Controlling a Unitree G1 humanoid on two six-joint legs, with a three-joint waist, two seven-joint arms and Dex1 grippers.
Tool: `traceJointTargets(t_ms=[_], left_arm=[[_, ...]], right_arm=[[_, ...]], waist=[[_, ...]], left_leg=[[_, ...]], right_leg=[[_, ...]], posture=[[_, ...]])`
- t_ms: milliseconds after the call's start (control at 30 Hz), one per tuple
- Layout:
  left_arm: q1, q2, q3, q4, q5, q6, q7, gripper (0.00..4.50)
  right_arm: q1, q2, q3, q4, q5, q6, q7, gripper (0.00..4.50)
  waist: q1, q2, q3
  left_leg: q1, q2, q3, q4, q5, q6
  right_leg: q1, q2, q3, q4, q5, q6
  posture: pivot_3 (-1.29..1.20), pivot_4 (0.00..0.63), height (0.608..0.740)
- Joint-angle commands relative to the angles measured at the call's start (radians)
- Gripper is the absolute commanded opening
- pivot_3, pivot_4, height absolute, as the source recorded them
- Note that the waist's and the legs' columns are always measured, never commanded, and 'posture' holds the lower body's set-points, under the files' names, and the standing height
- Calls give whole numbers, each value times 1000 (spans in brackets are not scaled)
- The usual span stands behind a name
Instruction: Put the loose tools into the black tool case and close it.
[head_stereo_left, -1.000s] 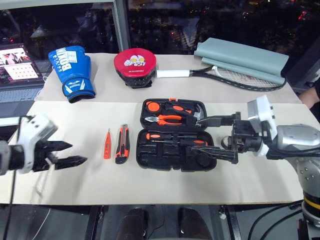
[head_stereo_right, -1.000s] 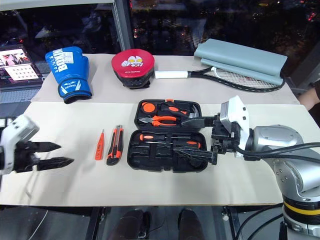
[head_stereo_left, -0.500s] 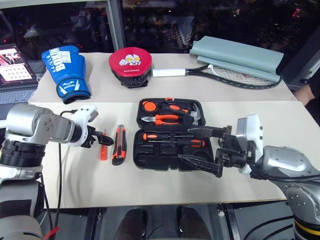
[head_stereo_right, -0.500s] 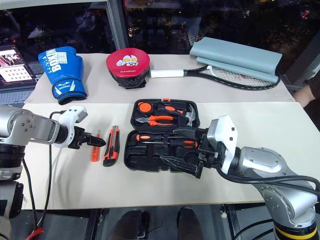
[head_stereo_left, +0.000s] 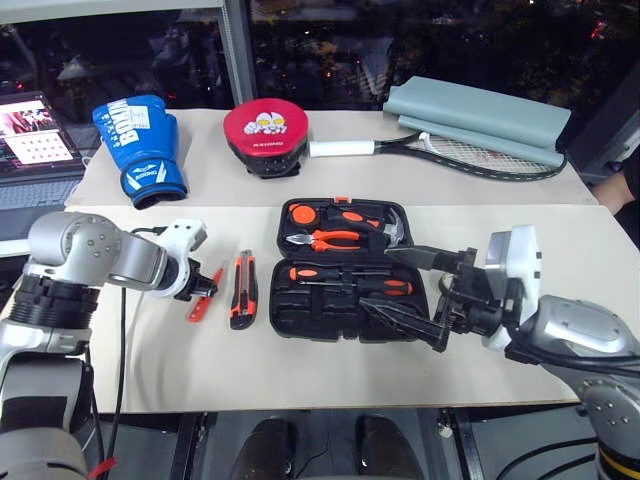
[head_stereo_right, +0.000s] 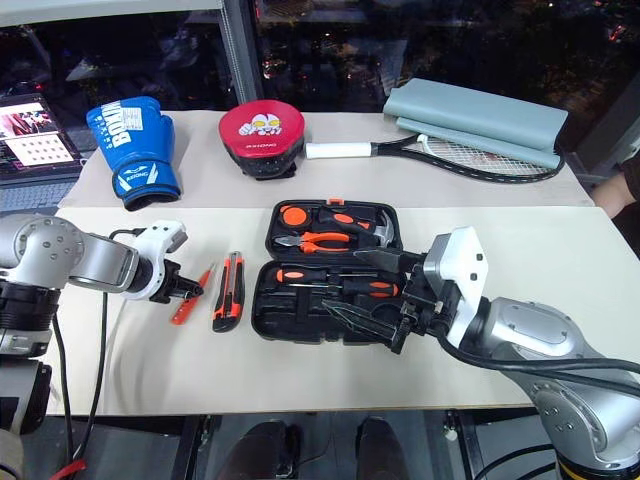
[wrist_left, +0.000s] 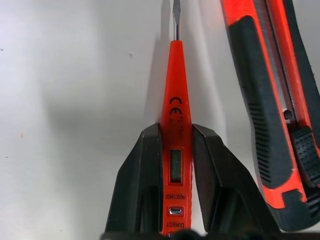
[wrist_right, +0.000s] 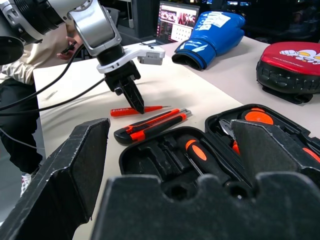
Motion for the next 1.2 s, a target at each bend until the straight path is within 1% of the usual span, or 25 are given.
traceJointTargets(t_ms=[33,67,100,133,233,300,400,500,567,633,767,900,1067,1200], left_arm=[[-69,95,-197,34,308,-359,-373,401],[-86,98,-217,56,360,-427,-438,401],[-139,95,-248,95,439,-570,-570,401],[-177,89,-267,130,500,-677,-670,401],[-298,38,-317,211,610,-804,-919,401],[-359,-17,-337,235,671,-904,-1052,401],[-427,-112,-347,270,748,-1011,-1176,401],[-472,-231,-365,306,839,-1114,-1220,401],[-486,-301,-372,314,878,-1111,-1238,401],[-489,-346,-372,318,910,-1083,-1256,401],[-448,-427,-405,231,953,-917,-1277,401],[-381,-417,-419,123,978,-836,-1300,401],[-327,-418,-420,45,990,-771,-1317,401],[-304,-443,-424,54,1006,-743,-1292,401]], right_arm=[[34,-36,-55,-17,57,-5,33,4500],[42,-44,-62,-18,67,-6,39,4500],[61,-64,-74,-23,88,3,53,4500],[76,-79,-83,-27,104,10,63,4500],[108,-119,-93,-29,79,-6,79,4500],[116,-133,-95,-21,52,-20,76,4500],[118,-137,-96,-15,39,-24,69,4500],[123,-132,-96,-32,46,-19,52,4500],[128,-128,-99,-42,52,-16,36,4500],[134,-126,-101,-49,55,-16,23,4500],[161,-115,-122,-78,69,-10,-31,4500],[190,-109,-147,-97,100,-9,-75,4500],[208,-110,-160,-107,121,-14,-109,4500],[214,-116,-172,-109,138,-17,-127,4500]], waist=[[1,0,0],[2,-1,0],[5,-1,1],[9,-2,1],[22,-5,3],[25,-5,2],[28,-6,2],[26,-6,3],[24,-6,3],[17,-6,3],[11,-6,3],[7,-6,3],[11,-6,3],[14,-6,3]], left_leg=[[0,0,1,0,0,-1],[0,1,1,0,1,-1],[-1,2,1,0,1,-1],[-2,2,2,0,1,-1],[-9,5,0,1,2,0],[-10,4,1,3,0,3],[-13,1,2,4,-3,7],[-18,1,2,7,-3,8],[-18,1,1,7,-3,9],[-19,1,1,7,-4,9],[-18,2,1,8,-4,9],[-16,3,0,9,-4,9],[-16,3,-1,10,-4,9],[-16,3,-1,10,-4,9]], right_leg=[[0,1,0,0,0,0],[-1,2,0,0,0,-1],[-1,2,0,-1,-1,-2],[-1,2,-1,-2,-1,-2],[-2,4,-5,-9,0,-4],[-2,3,-4,-11,0,-1],[-2,0,-2,-12,0,4],[-4,0,-3,-11,1,6],[-4,0,-3,-11,1,6],[-4,0,-3,-12,1,6],[-5,1,-2,-11,1,7],[-4,1,-2,-9,1,7],[-4,2,-2,-9,1,6],[-3,2,-2,-9,1,6]], posture=[[0,150,736],[0,150,736],[0,150,736],[0,150,736],[0,150,736],[0,150,736],[0,150,736],[0,150,736],[0,150,736],[0,150,736],[0,150,736],[0,150,736],[0,150,736],[0,150,736]])
